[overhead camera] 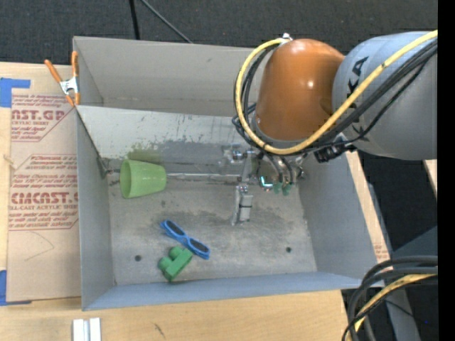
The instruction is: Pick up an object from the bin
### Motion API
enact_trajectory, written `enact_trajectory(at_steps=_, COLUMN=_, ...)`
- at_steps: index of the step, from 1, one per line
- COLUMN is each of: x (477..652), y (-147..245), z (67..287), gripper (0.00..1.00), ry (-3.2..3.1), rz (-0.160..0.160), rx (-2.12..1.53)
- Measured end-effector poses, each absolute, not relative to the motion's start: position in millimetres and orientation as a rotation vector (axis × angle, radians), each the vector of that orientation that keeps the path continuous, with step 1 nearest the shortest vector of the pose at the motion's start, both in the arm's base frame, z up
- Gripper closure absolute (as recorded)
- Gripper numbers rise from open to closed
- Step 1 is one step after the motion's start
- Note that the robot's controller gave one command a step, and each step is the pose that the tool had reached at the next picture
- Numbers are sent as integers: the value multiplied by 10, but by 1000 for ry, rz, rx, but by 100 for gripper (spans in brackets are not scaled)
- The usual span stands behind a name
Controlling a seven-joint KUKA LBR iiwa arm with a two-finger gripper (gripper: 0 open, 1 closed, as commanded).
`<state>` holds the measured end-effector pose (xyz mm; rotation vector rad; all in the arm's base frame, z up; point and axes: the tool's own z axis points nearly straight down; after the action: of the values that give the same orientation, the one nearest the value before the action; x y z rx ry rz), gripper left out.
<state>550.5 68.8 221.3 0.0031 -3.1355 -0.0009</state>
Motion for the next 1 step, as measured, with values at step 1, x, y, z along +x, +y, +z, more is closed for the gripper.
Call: enact_trajectory(at_steps=1, x=5181, y=1227, z=962, gripper=0, ry=-3127, rz=-1, rx=206)
